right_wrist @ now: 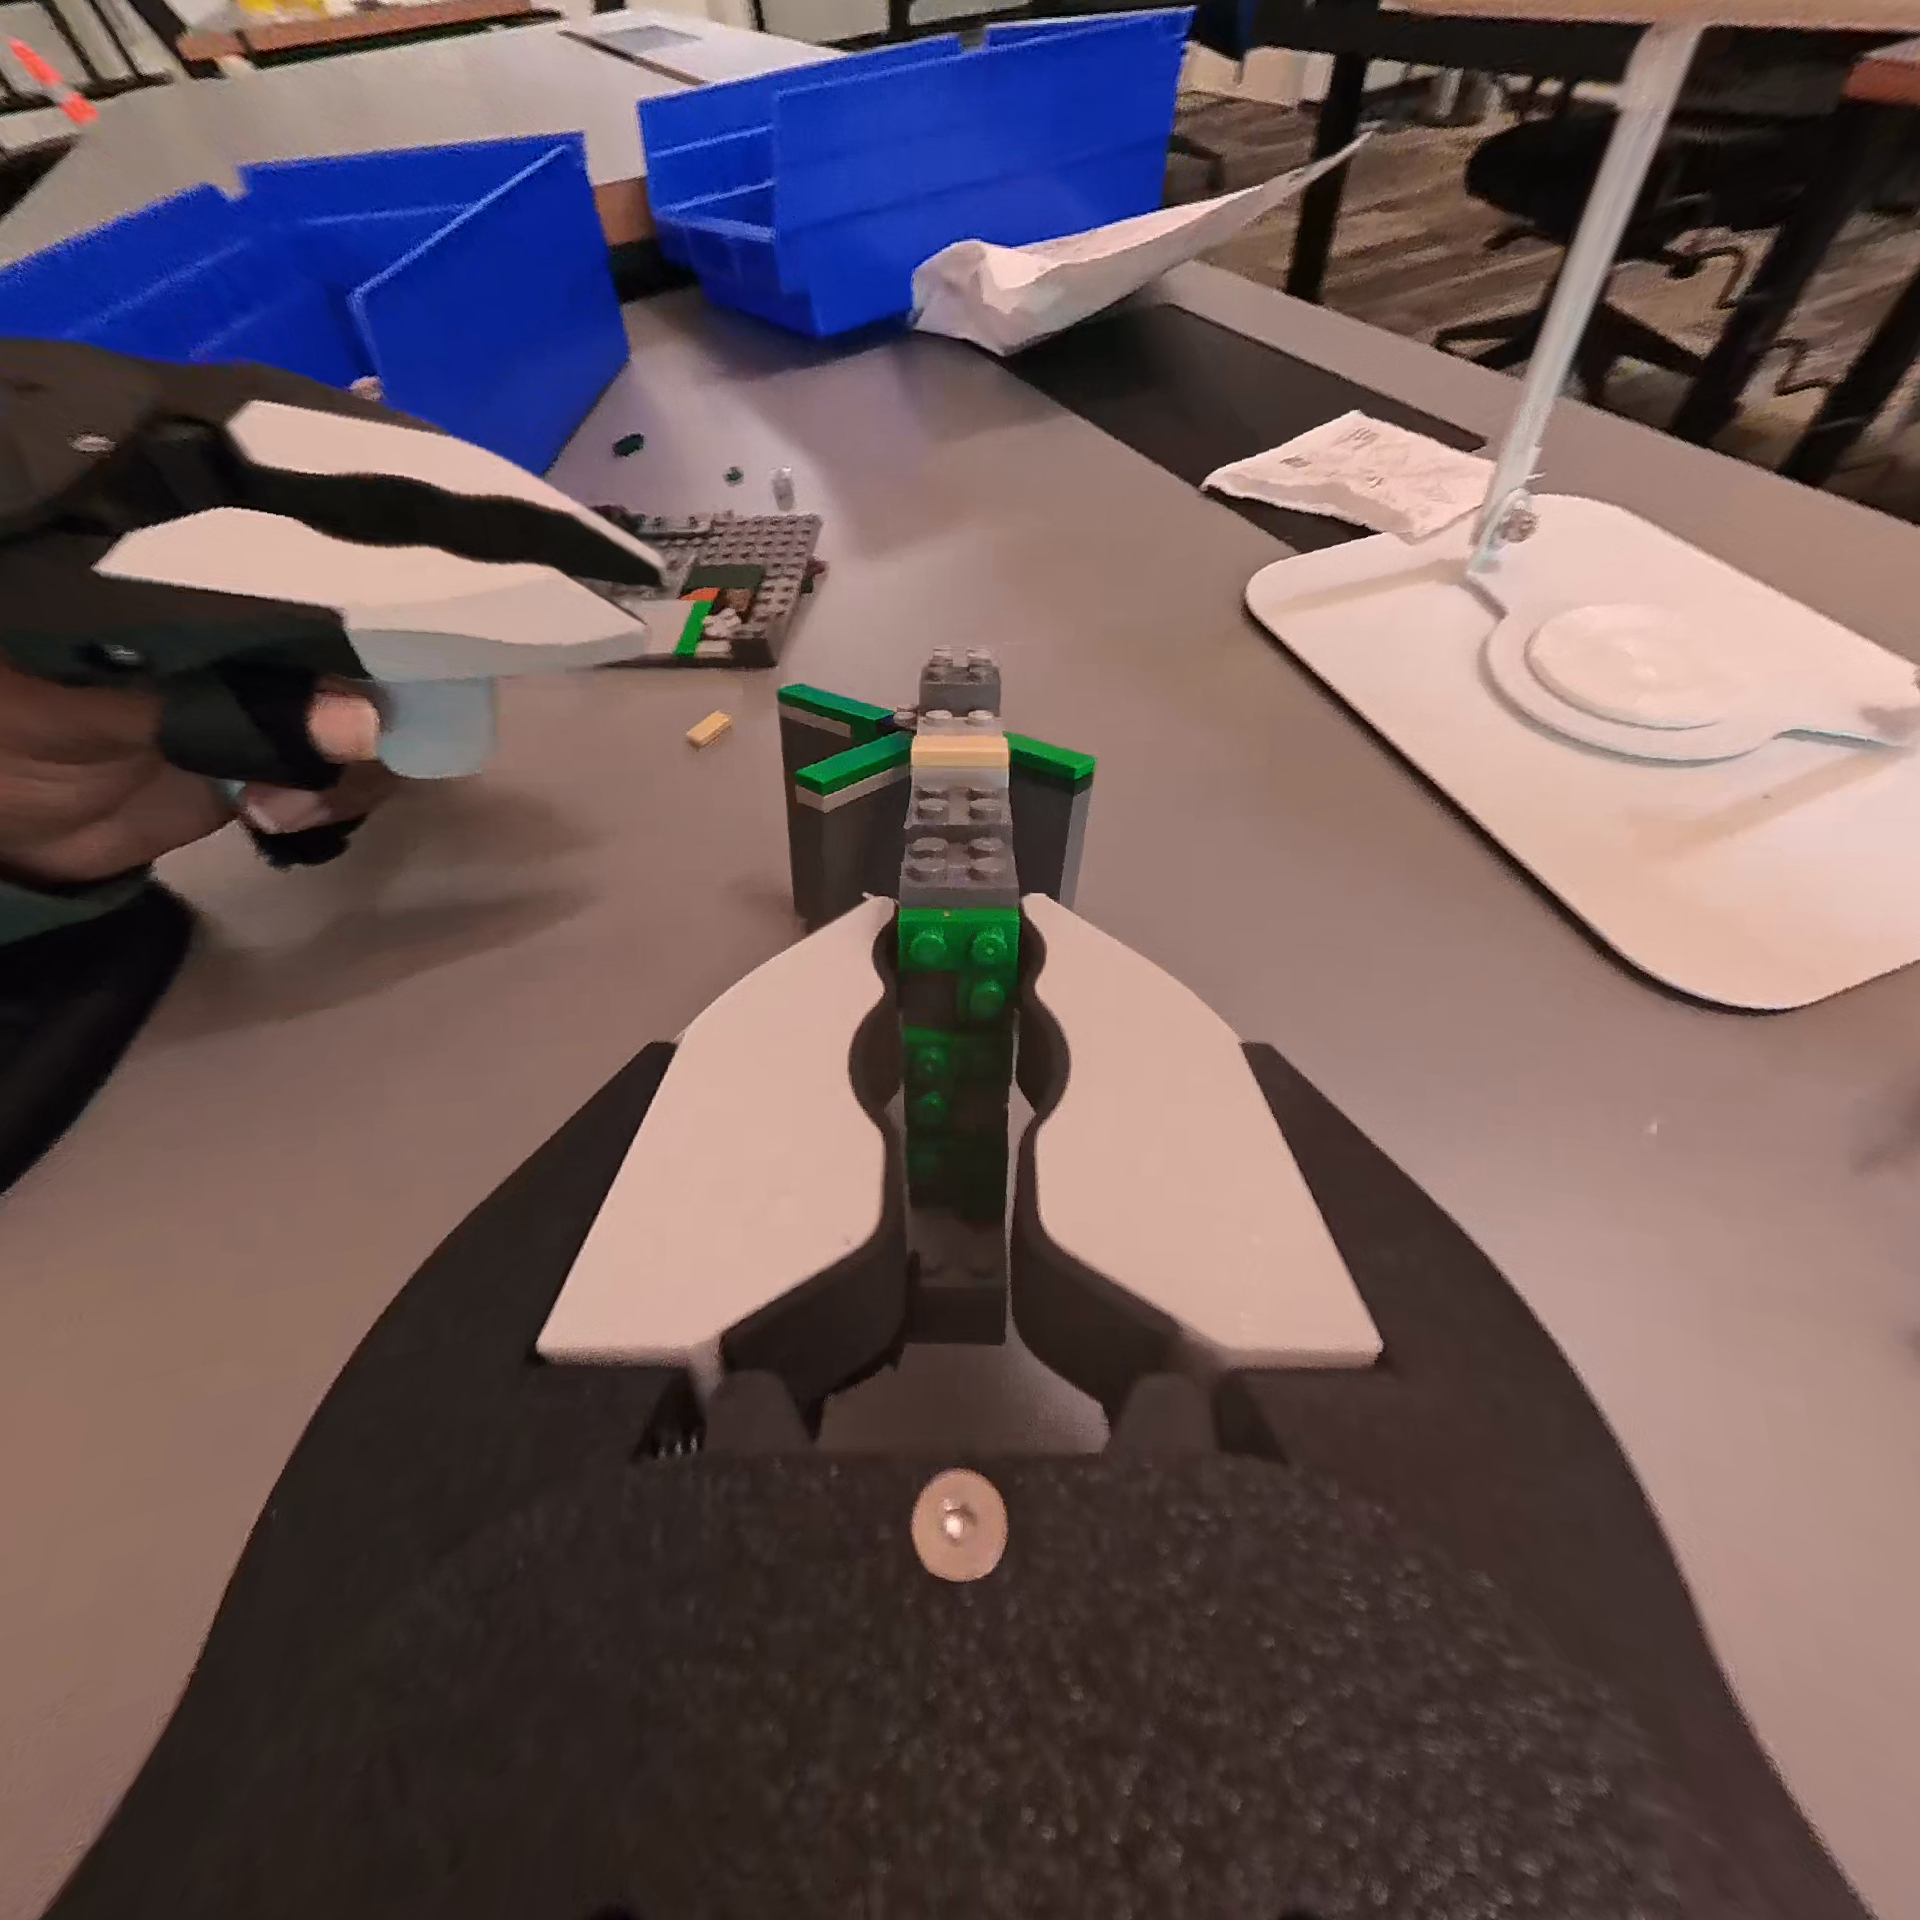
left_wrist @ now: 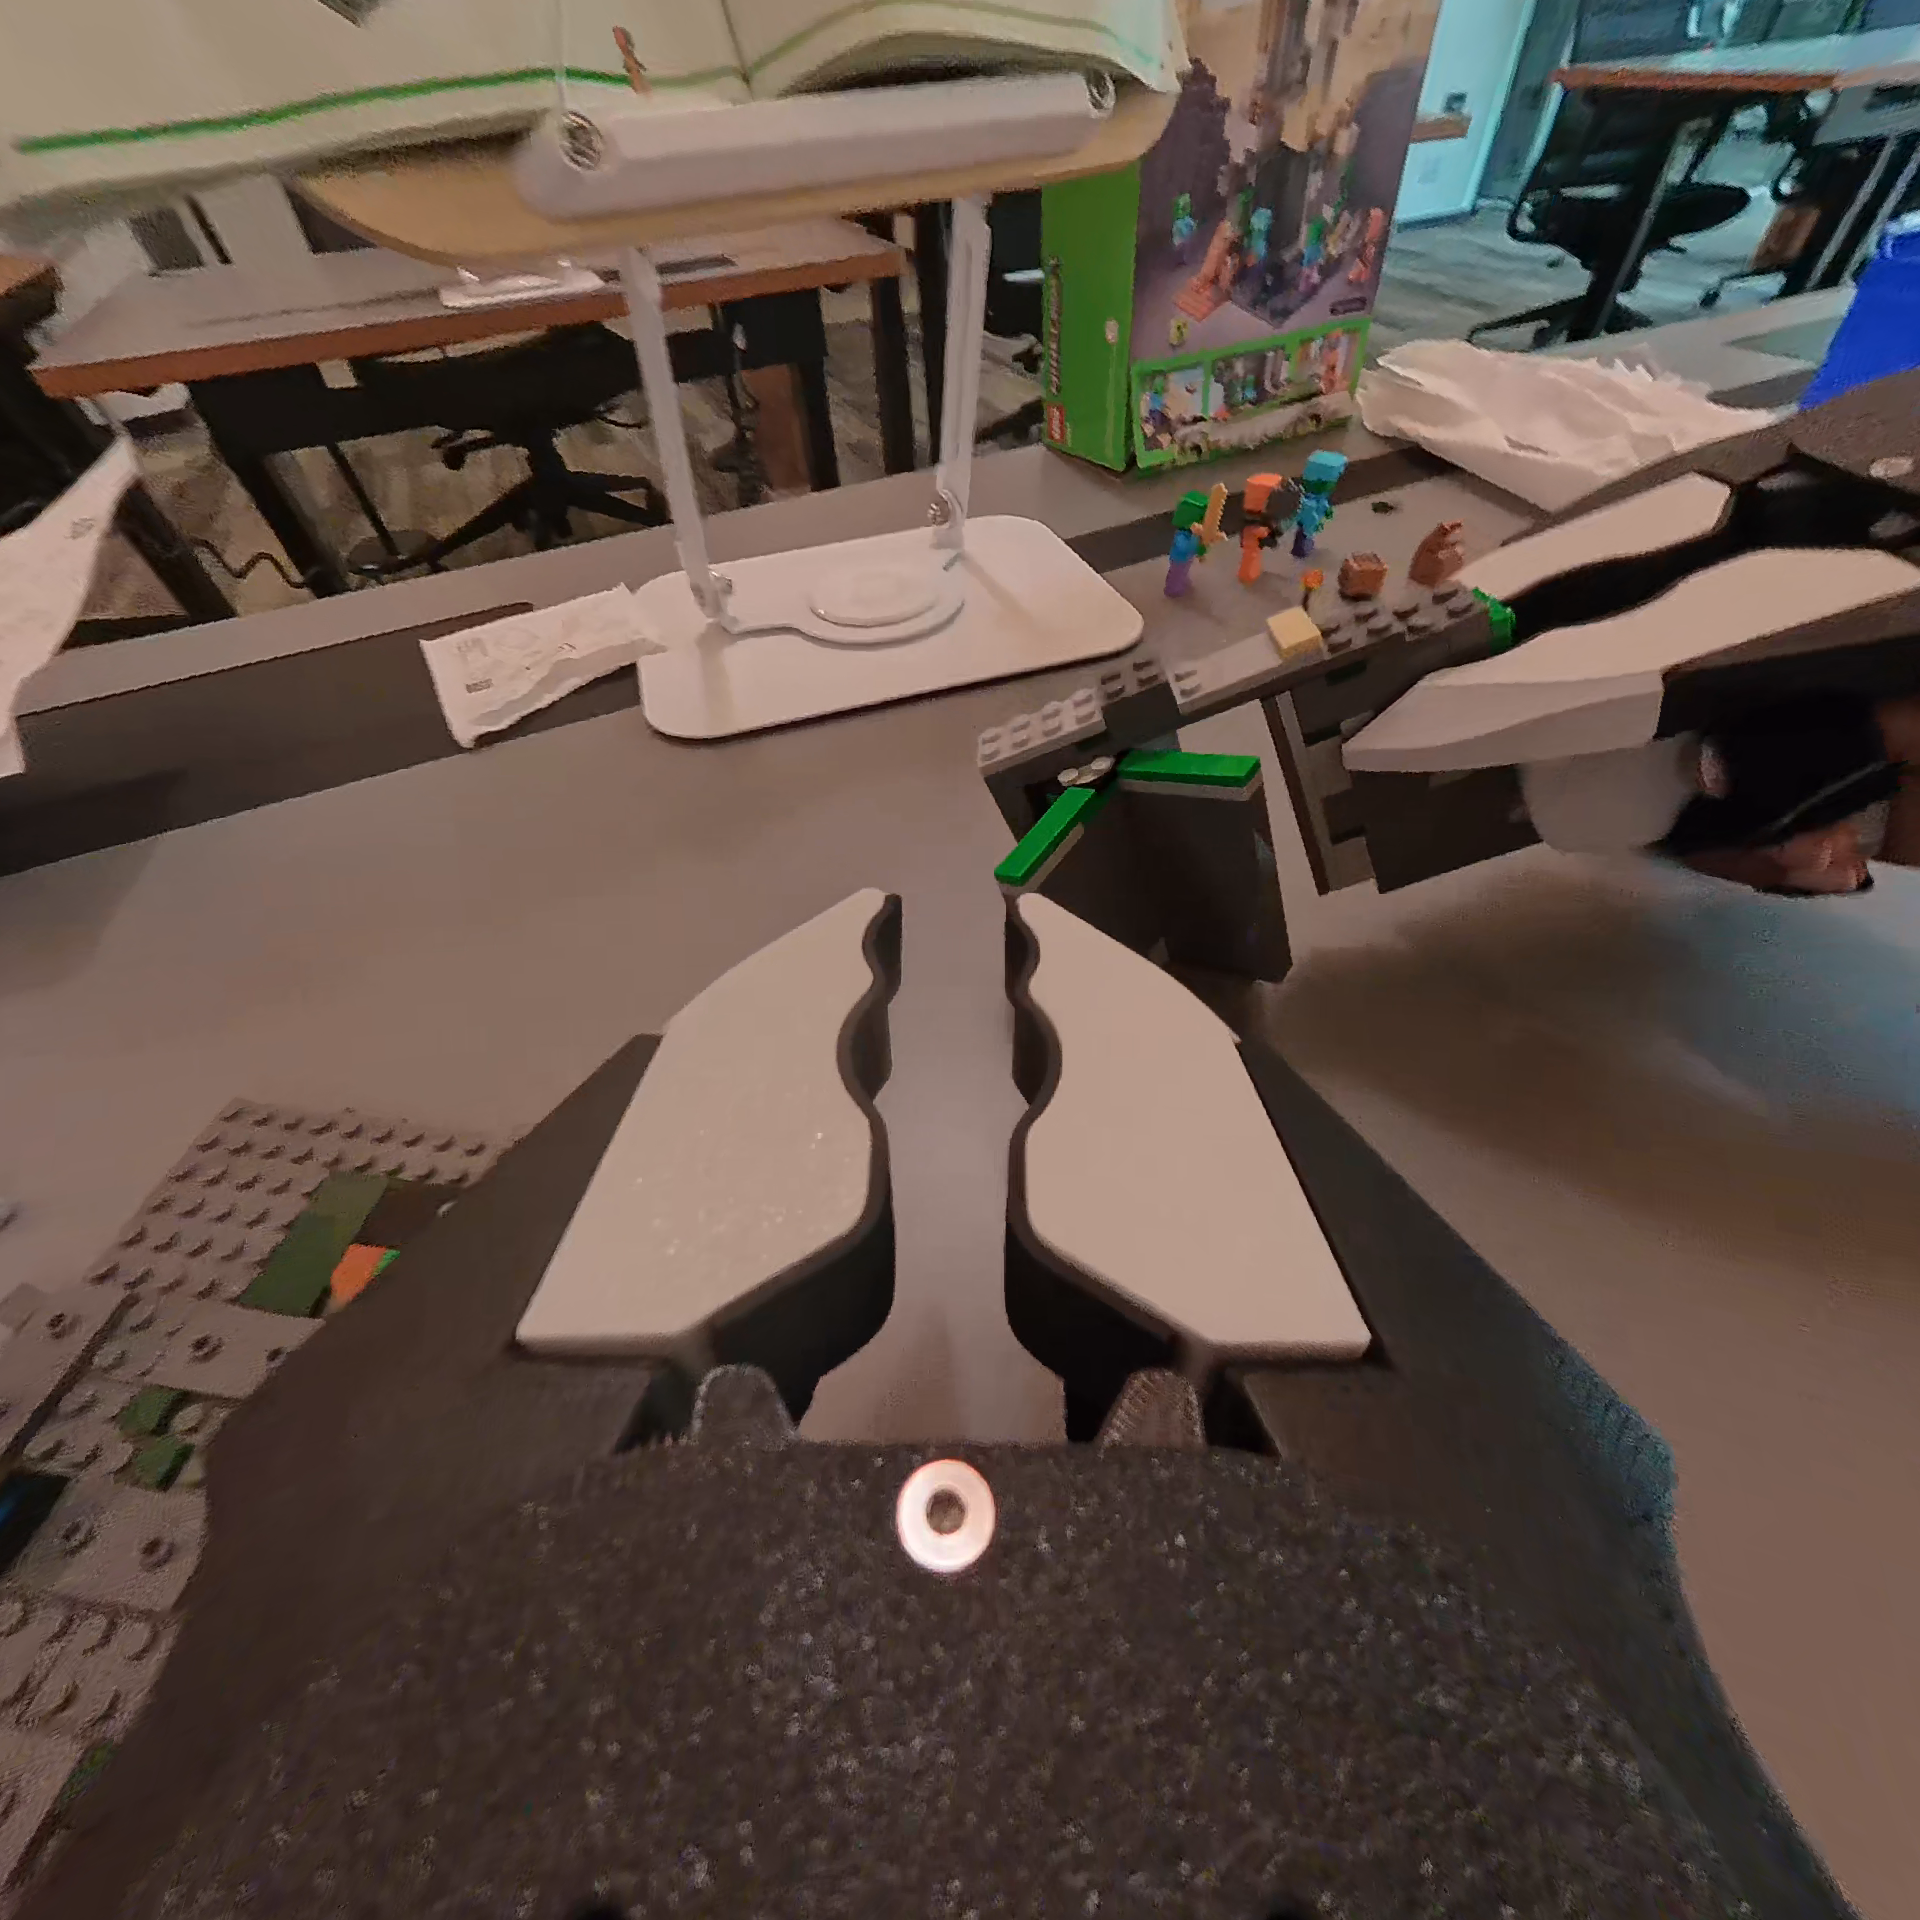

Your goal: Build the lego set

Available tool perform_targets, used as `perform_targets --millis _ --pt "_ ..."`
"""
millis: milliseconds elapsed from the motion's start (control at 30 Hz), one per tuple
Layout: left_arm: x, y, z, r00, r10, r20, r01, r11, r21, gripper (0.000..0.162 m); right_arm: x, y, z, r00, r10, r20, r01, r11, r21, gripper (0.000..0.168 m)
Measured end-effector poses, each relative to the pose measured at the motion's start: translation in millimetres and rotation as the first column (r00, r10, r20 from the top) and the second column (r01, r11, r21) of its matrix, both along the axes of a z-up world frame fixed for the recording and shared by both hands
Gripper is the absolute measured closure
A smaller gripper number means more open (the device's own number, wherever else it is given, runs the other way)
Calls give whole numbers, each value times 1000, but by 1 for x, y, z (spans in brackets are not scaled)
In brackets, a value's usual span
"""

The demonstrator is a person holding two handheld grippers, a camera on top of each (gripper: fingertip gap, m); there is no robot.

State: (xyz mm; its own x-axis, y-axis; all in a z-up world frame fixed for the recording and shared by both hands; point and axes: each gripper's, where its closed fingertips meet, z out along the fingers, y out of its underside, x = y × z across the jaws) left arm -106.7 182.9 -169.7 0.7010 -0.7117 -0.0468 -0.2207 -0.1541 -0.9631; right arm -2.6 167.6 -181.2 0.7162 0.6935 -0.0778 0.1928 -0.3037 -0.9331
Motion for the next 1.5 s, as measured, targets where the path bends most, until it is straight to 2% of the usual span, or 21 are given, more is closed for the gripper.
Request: perform_targets --millis 233,367,533,1067,1233,1500 --pt "31 -14 -33 970 -159 -185 153 987 -45 128 -5 -15 -5 992 113 48 -112 994 -10 151" --pt "42 -19 -43 945 -199 -260 193 980 -50 143 -9 -19 -15 986 137 99 -134 991 -28 151" --pt "45 -28 -43 930 -213 -298 216 976 -25 144 -11 -23 -28 972 162 168 -154 986 -62 151" --pt "48 -40 -41 933 -247 -261 237 969 -70 136 -11 -24 -28 968 151 199 -144 988 -52 150" --pt "43 -40 -25 950 -245 -195 241 970 -45 136 -11 -24 -27 968 155 198 -150 988 -39 149" --pt "49 -43 -26 944 -246 -218 249 968 -14 135 -8 -24 -23 970 148 195 -145 989 -29 143"
